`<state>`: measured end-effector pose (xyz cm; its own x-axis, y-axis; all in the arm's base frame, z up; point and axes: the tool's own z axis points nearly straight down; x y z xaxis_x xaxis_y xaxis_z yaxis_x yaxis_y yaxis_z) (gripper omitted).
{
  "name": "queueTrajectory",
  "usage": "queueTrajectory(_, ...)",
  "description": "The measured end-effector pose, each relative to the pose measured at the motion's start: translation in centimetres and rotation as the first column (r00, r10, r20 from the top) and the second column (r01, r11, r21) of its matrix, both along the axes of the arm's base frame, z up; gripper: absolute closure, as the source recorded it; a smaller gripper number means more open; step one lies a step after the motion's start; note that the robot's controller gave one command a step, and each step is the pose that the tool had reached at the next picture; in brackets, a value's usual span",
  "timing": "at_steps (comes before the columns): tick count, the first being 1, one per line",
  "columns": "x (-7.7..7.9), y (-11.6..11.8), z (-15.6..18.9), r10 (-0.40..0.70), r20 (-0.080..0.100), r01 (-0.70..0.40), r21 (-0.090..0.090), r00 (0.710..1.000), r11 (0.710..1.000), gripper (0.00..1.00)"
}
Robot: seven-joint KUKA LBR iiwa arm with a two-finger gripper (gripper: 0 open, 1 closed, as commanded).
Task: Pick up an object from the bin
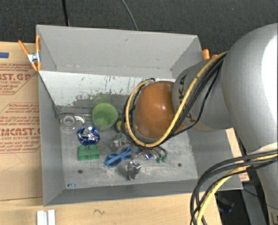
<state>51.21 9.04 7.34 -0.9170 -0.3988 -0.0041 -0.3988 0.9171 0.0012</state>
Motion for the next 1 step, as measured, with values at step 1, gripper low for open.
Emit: queueTrajectory(1,-0.03,-0.05,0.17,0.0,-0.005,0.0,-0.002,1.0,1.0,1.0)
